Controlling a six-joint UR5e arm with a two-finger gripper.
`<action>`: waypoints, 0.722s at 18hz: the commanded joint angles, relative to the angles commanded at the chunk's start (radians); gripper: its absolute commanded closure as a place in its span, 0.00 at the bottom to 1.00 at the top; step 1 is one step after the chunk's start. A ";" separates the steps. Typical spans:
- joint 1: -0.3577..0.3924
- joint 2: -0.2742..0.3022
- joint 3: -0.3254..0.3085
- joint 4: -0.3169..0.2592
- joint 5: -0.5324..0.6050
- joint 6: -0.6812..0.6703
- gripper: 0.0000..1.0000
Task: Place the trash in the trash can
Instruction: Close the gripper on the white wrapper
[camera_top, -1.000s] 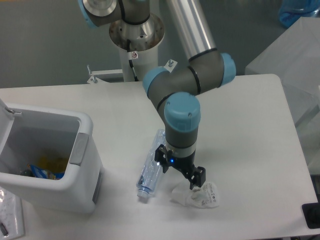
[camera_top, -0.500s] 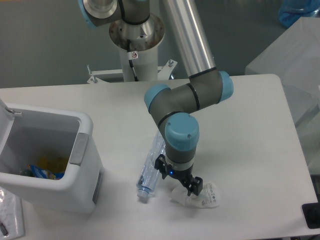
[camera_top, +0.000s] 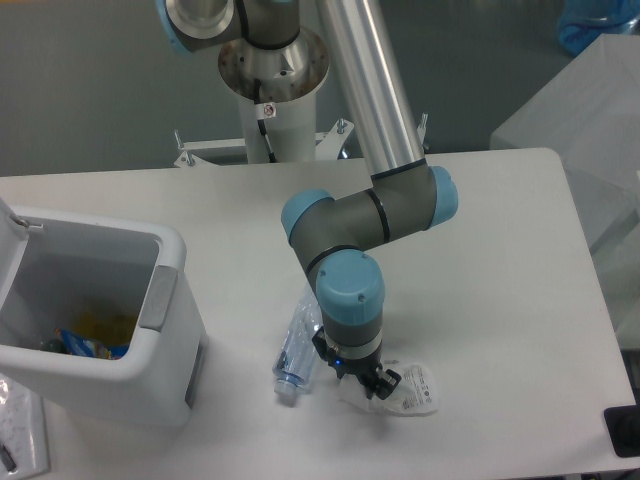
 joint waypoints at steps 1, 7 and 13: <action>-0.002 0.005 -0.002 -0.002 0.000 0.000 1.00; -0.005 0.058 0.008 0.000 -0.005 0.000 1.00; 0.011 0.158 0.069 -0.002 -0.170 -0.024 1.00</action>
